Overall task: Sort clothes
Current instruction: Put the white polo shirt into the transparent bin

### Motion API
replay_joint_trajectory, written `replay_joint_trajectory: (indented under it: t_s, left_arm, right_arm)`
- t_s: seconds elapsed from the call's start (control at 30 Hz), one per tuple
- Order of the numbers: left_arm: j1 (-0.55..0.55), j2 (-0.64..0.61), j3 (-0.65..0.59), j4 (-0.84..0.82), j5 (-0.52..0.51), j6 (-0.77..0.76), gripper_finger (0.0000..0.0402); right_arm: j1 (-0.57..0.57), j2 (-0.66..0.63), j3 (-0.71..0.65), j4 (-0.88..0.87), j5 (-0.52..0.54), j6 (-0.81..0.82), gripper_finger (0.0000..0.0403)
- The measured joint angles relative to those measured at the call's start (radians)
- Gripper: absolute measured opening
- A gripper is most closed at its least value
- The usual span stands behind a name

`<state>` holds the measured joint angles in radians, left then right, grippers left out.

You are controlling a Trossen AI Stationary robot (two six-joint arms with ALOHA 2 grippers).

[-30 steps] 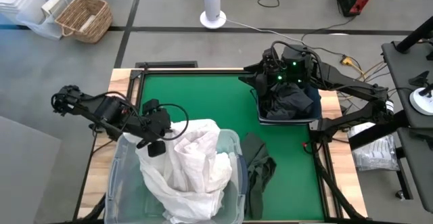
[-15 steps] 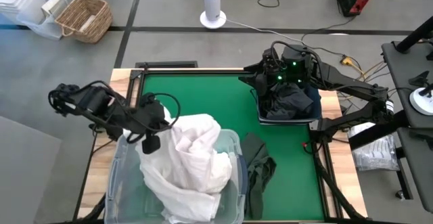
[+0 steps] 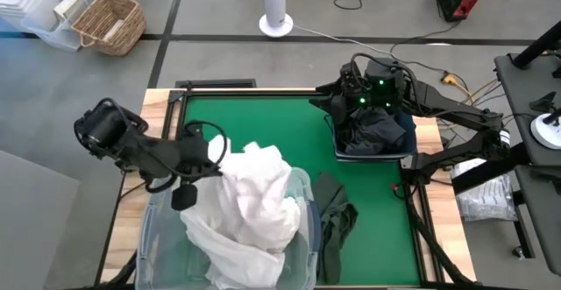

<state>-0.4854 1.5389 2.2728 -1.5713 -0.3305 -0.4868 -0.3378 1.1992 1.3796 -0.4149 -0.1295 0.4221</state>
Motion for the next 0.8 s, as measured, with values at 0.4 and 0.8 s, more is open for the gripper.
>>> replay_joint_trajectory:
  t_s: [0.4, 0.8]
  left_arm:
    - [-0.151, 0.021, 0.06, 0.017, 0.126, -0.087, 0.0]
    - [-0.304, 0.028, 0.057, 0.295, 0.23, -0.214, 0.0]
  right_arm:
    - [0.0, 0.0, 0.0, 0.0, 0.0, 0.007, 0.0307]
    - [0.0, 0.0, 0.0, 0.0, 0.0, 0.012, 0.0304]
